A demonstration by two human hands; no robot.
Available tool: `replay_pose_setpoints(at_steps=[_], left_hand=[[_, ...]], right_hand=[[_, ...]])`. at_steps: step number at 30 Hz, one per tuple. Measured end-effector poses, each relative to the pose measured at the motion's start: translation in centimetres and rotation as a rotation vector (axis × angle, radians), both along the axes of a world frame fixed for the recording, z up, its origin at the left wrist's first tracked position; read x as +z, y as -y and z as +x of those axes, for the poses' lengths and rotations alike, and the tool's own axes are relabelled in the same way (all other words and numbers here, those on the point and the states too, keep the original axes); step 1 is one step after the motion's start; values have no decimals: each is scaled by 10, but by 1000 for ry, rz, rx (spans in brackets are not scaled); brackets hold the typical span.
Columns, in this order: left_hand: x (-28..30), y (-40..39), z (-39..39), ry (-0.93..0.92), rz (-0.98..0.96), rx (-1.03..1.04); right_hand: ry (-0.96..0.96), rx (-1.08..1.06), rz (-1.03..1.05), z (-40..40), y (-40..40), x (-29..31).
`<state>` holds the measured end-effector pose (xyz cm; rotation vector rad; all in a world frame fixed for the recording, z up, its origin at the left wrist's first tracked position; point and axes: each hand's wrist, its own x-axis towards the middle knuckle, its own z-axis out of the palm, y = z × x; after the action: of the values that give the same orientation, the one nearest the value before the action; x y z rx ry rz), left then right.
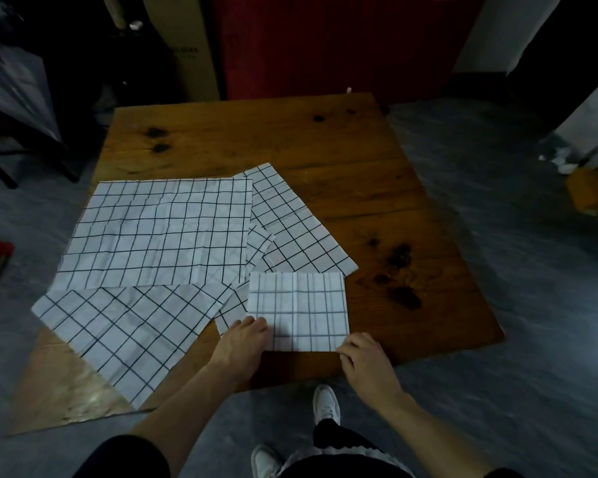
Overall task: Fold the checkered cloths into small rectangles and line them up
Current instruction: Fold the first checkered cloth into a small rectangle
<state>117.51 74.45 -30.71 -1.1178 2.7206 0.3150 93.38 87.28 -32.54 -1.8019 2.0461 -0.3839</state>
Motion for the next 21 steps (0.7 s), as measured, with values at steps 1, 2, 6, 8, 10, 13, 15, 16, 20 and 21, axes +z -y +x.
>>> replay_pose_setpoints(at_steps=[1,2,6,8,10,13,15,16,20,21], left_hand=[[0,1,0,-10,6,4],[0,1,0,-22,6,4],[-1,1,0,-2,-7,-22],[0,0,0,13,-4,-9],[2,0,-1,16,8,14],[8,-1,-2,7,20,51],[14,-2,-3,-20,17,83],[17,-3,-3,-35,12,103],[31,-8,-10,-112,-22,175],[36,-9,-13,-140,-31,193]], right_hand=[[-8,-1,2,1,0,1],[-12,-7,8,1,-1,1],[-12,-25,25,2,-1,3],[-18,-27,30,3,1,3],[-25,-33,40,4,4,5],[-39,-39,26,5,10,7],[-36,-12,36,8,15,9],[-24,11,46,11,17,11],[18,109,36,31,31,24],[14,127,26,37,35,27]])
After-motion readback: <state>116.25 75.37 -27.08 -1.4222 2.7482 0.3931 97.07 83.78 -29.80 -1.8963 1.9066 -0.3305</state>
